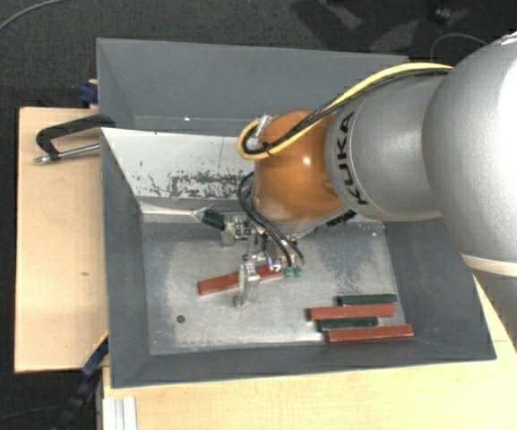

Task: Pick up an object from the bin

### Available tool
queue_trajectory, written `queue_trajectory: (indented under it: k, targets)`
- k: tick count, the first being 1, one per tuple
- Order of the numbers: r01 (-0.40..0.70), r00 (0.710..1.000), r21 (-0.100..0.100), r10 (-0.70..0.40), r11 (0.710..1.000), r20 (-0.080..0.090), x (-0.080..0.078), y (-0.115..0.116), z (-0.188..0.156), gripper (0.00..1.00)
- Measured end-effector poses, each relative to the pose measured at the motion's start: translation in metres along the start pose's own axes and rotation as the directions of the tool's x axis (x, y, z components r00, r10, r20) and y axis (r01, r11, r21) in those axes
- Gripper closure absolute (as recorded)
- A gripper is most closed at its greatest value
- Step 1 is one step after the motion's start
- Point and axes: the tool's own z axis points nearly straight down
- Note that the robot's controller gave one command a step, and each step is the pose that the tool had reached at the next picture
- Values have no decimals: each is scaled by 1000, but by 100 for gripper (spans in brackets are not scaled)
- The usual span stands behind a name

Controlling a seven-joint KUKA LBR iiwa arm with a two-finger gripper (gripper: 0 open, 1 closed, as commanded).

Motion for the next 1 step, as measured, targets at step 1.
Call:
queue_trajectory:
  k: [1]
  targets:
    - [3, 1000, -2, -3, 1000, -3, 2, 2, -1, 100]
